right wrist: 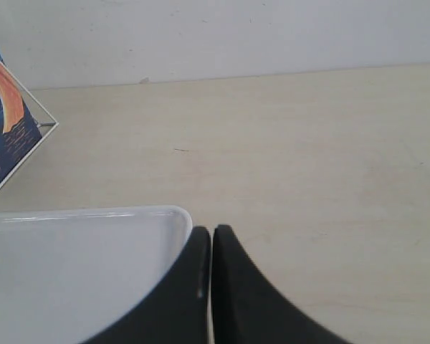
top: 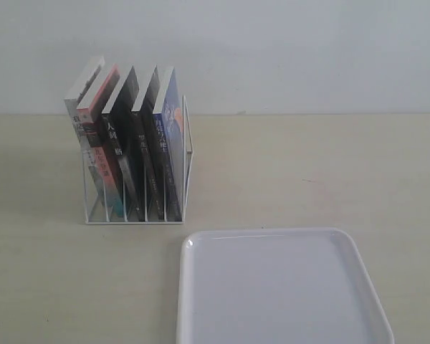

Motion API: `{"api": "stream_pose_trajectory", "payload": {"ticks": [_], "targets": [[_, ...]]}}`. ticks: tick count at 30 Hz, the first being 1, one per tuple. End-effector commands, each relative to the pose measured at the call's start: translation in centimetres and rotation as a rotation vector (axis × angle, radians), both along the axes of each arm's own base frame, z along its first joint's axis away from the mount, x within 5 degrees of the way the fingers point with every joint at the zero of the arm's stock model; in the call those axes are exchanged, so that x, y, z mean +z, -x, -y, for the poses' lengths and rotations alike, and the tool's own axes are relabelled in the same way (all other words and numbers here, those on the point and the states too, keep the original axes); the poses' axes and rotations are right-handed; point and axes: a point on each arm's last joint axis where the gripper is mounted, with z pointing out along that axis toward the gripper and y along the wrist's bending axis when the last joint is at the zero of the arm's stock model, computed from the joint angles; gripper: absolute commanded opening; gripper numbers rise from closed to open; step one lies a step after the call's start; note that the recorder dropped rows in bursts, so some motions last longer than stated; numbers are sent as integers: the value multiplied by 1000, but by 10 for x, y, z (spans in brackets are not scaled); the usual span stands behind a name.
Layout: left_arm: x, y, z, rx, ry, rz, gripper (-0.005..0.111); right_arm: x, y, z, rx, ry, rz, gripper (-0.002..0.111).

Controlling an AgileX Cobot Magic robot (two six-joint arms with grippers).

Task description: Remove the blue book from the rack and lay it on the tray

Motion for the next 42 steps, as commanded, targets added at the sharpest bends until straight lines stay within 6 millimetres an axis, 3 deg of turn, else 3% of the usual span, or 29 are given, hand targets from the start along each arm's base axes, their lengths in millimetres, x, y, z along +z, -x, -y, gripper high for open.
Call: {"api": "stream_pose_trajectory", "payload": {"ticks": [1,6,11,17,23,26,28,31,37,38,42], "targets": [[0,0,-2,4,-70,6,5,1,0,1,-8,2,13,0],[3,0,-6,15,-241,32,5,1,0,1,-8,2,13,0],[24,-2,0,-19,-213,275,5,1,0,1,-8,2,13,0],[60,8,10,-136,168,677,5,1,0,1,-8,2,13,0],[79,23,18,-386,705,829,5,1,0,1,-8,2,13,0],[83,29,24,-483,675,874,5,1,0,1,-8,2,13,0],[84,31,27,-518,650,889,5,1,0,1,-8,2,13,0],[81,27,23,-482,750,834,5,1,0,1,-8,2,13,0],[131,19,10,-221,685,682,5,1,0,1,-8,2,13,0],[147,11,10,-193,646,644,5,1,0,1,-8,2,15,0],[167,-29,10,-135,576,494,5,1,0,1,-8,2,15,0]]}}
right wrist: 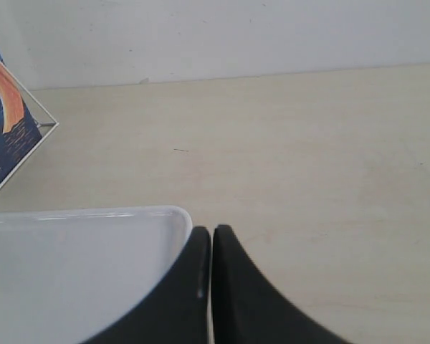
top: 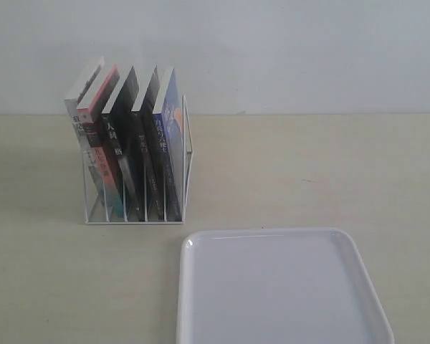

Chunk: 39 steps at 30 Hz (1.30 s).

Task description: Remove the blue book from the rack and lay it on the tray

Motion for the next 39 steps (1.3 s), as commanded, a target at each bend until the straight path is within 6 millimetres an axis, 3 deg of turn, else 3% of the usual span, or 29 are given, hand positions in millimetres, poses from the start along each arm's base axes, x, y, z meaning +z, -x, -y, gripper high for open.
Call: {"api": "stream_pose_trajectory", "payload": {"ticks": [1,2,4,6,8,11,19,25,30,35,39], "targets": [[16,-56,-1,46,-82,-241,5,1,0,1,-8,2,15,0],[17,-84,-1,67,-139,-341,5,1,0,1,-8,2,15,0],[15,-117,-7,143,-236,-489,5,1,0,1,-8,2,15,0],[-1,-153,-20,289,-334,-758,5,1,0,1,-8,2,15,0],[-17,-180,-23,336,-453,-1026,5,1,0,1,-8,2,15,0],[-16,-200,-11,209,-573,-1147,5,1,0,1,-8,2,15,0],[-14,-190,2,117,-574,-1124,5,1,0,1,-8,2,15,0],[-23,-168,4,101,-572,-1119,5,1,0,1,-8,2,15,0],[-11,-151,3,101,-589,-1025,5,1,0,1,-8,2,15,0],[-9,-150,15,-46,-760,-925,5,1,0,1,-8,2,15,0],[-12,-155,23,-118,-700,-920,5,1,0,1,-8,2,15,0]]}}
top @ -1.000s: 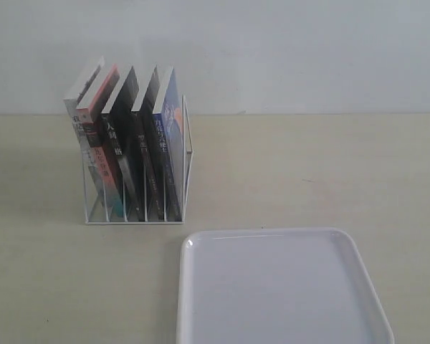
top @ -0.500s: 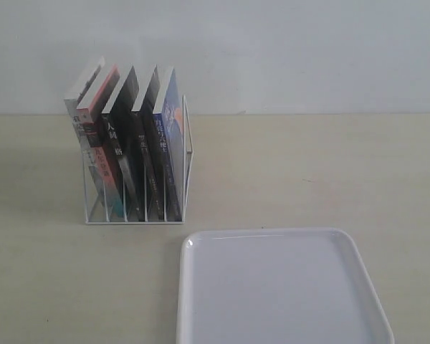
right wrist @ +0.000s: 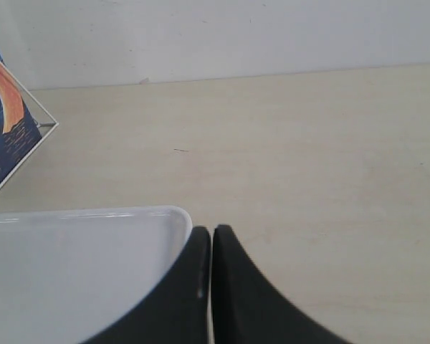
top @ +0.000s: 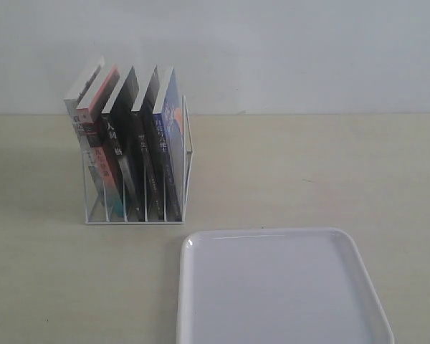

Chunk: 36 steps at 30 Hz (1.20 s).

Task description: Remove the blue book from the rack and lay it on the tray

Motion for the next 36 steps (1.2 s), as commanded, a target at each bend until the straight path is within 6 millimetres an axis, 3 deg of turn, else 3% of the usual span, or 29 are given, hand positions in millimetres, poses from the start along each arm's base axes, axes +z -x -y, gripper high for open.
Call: {"api": "stream_pose_trajectory", "payload": {"ticks": [1,5,11,23,27,31,36], "targets": [[-1,-3,3,-19,25,21,5,1,0,1,-8,2,15,0],[13,-17,3,35,102,129,5,1,0,1,-8,2,15,0],[17,-69,15,-32,65,-128,5,1,0,1,-8,2,15,0],[19,-121,16,-33,-15,-85,5,1,0,1,-8,2,15,0],[16,-131,19,-39,-11,-94,19,1,0,1,-8,2,15,0],[5,-135,35,-84,-15,-122,44,1,0,1,-8,2,15,0],[-2,-141,51,-103,6,-116,48,1,0,1,-8,2,15,0]]}}
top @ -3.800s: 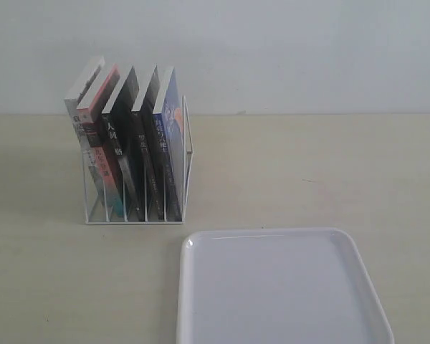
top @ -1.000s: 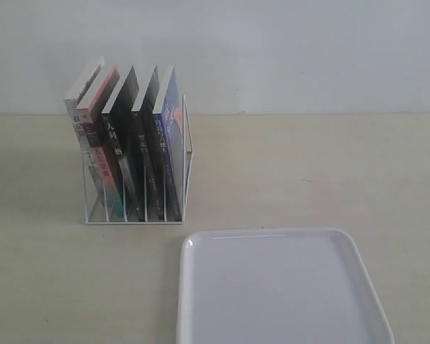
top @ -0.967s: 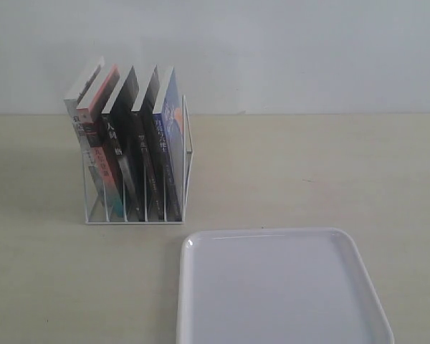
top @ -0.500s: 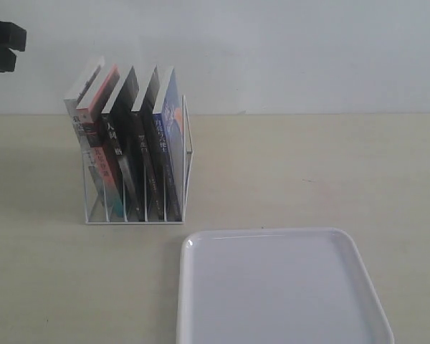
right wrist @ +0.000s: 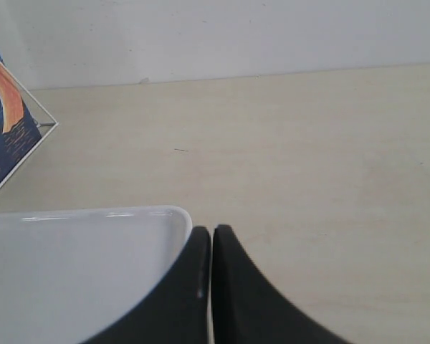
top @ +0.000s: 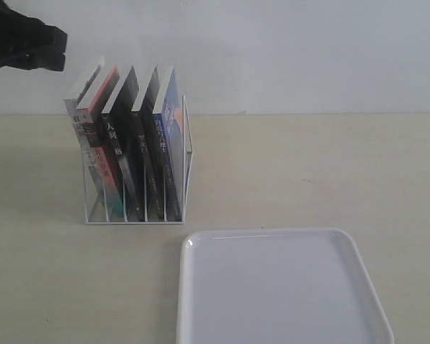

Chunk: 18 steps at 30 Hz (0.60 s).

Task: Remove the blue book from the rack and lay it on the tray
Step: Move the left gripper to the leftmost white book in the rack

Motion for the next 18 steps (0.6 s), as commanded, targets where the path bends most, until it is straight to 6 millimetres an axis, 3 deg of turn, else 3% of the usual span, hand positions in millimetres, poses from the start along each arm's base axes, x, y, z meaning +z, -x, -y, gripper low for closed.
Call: {"api": "stream_pose_trajectory", "payload": {"ticks": [1,18], "targets": [[-1,-5,12,-3,36,30,48,1,0,1,-8,2,15,0],[-33,-31,17,27,49,18,48,1,0,1,-8,2,15,0]]}}
